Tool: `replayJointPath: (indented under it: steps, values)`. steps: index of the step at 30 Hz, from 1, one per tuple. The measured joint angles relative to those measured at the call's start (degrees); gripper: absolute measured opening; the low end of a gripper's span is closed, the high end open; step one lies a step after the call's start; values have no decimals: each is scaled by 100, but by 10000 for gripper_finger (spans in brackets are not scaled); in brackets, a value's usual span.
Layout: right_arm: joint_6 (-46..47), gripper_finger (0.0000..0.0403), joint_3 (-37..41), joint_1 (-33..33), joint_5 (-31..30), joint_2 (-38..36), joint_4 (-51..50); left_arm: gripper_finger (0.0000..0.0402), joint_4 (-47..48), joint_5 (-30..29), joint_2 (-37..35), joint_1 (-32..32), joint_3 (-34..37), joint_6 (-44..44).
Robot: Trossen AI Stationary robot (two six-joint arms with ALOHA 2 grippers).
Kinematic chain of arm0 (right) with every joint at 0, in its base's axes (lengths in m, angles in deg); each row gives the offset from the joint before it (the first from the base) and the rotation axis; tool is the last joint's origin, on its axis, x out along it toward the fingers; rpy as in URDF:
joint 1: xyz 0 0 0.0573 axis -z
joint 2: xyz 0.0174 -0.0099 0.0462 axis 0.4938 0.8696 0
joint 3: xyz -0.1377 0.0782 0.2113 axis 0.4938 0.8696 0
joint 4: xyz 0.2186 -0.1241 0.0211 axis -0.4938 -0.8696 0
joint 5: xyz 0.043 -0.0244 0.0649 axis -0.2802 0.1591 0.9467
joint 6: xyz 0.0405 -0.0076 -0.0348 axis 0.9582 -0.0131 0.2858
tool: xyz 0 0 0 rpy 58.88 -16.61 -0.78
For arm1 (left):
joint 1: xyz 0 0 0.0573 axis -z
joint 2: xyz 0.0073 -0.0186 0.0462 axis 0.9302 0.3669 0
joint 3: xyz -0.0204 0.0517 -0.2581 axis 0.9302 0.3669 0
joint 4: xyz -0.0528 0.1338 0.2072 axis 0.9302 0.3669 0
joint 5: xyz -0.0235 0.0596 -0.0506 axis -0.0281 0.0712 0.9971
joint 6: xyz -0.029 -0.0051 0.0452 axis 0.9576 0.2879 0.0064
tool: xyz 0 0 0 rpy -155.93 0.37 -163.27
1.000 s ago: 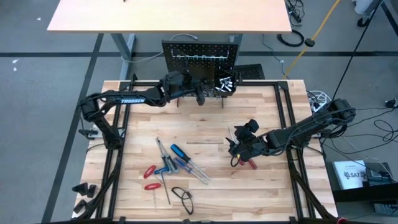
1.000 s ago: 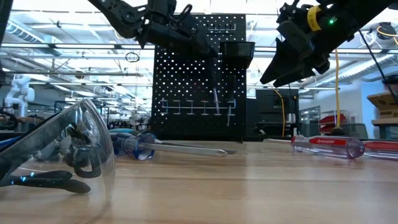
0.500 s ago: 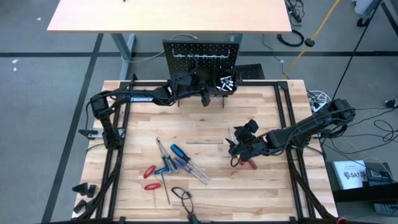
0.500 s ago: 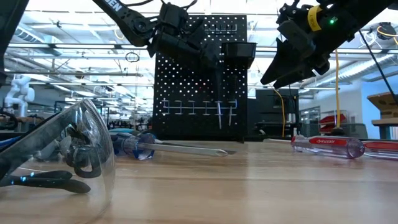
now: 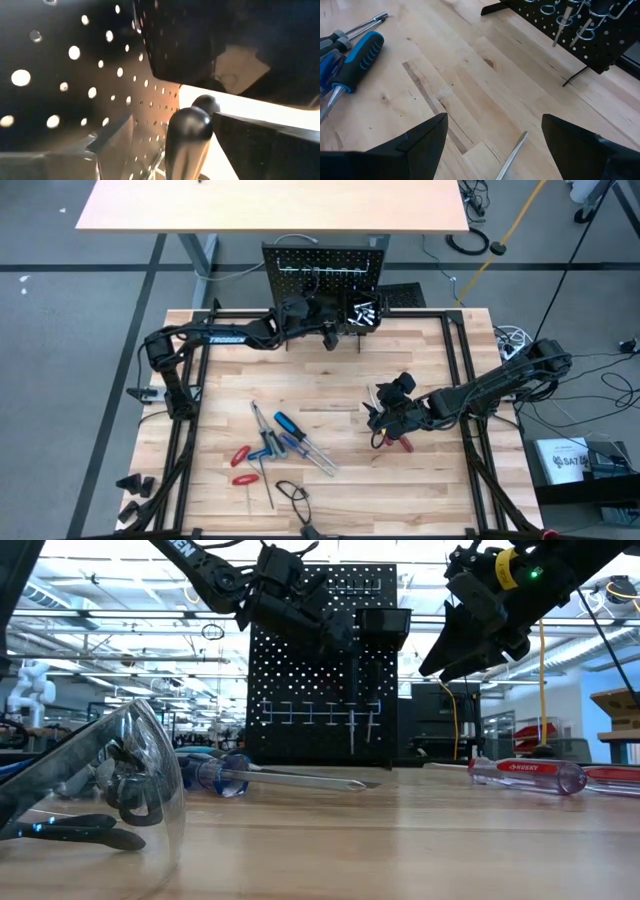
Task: Hang tools onto peg board
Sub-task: Hang the black screwdriver on the pegboard, then hang the blue screwdriver on the pegboard
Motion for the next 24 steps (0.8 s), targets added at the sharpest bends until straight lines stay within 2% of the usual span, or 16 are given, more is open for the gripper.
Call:
replayJointPath:
  steps: [8, 16, 19, 24]
  values:
    - [7, 315, 0, 0, -4, 0, 9, 285, 1145, 205, -476, 128, -4, 2]
    - [18, 315, -1, 0, 29, 0, 9, 285, 2220, 304, -1351, 668, 171, -12]
    - [37, 315, 0, 0, 136, 0, 7, 285, 2495, 308, -1726, 933, 473, 98]
    - [312, 315, -1, 0, 149, 0, 16, 286, 2330, 186, -2447, 1415, 1456, 616]
